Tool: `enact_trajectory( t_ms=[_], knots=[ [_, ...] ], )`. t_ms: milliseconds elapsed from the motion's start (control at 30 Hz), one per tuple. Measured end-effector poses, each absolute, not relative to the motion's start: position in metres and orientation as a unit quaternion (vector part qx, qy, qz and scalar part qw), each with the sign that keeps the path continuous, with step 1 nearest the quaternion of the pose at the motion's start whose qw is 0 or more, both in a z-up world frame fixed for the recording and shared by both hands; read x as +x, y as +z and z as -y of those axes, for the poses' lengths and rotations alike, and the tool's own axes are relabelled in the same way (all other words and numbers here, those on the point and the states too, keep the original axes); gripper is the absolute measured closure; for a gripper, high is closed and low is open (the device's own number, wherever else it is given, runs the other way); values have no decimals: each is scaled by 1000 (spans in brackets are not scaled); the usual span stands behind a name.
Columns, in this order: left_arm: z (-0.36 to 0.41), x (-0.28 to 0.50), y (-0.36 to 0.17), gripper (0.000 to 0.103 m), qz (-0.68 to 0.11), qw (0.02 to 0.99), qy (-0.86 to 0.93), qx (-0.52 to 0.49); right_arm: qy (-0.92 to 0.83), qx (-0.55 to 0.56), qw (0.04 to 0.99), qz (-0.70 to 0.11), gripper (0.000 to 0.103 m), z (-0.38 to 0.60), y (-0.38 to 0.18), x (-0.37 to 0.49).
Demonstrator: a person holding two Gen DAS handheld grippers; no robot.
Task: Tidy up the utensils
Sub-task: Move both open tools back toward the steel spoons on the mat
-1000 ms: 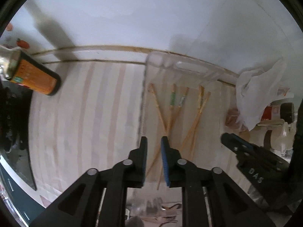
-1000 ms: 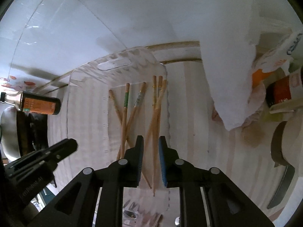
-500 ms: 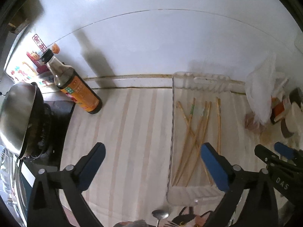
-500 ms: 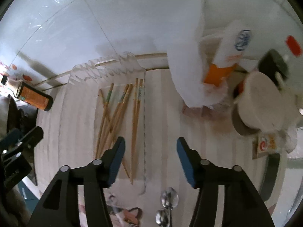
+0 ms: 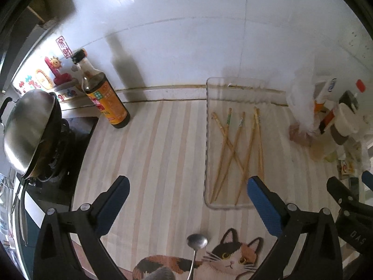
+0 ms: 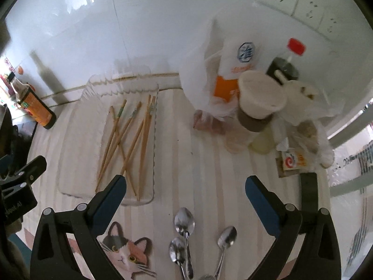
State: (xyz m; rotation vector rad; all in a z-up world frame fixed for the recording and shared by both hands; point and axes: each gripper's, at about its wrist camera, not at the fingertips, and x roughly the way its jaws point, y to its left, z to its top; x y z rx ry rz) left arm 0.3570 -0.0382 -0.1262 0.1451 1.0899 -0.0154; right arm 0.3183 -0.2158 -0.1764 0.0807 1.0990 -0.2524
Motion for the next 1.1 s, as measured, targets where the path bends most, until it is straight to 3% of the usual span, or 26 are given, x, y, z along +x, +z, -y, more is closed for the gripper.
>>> enact_trajectory(
  t_ms=[400, 500, 667, 767, 833, 933, 1033, 1100],
  knots=[
    [20, 318, -72, 0, -482, 875, -17, 32, -113, 59, 883, -452, 0, 207, -109, 265],
    [10, 313, -81, 0, -489, 871, -10, 32, -109, 78, 876, -464, 0, 210, -116, 256],
    [-8, 307, -133, 0, -539, 841, 2, 40, -95, 124, 832, -533, 2, 224, -173, 244],
    [-16, 301, -176, 1, -582, 812, 9, 48, -83, 146, 798, -579, 23, 230, -218, 237],
    [-17, 295, -206, 7, -611, 790, 1, 48, -77, 160, 776, -606, 44, 232, -248, 230],
    [-12, 288, -245, 18, -649, 759, -21, 44, -58, 185, 750, -633, 59, 232, -280, 218],
    [1, 282, -278, 36, -680, 731, -44, 47, -39, 196, 732, -652, 70, 228, -301, 211],
    [8, 280, -292, 42, -690, 720, -54, 55, -31, 193, 726, -660, 71, 225, -310, 209]
  ],
)
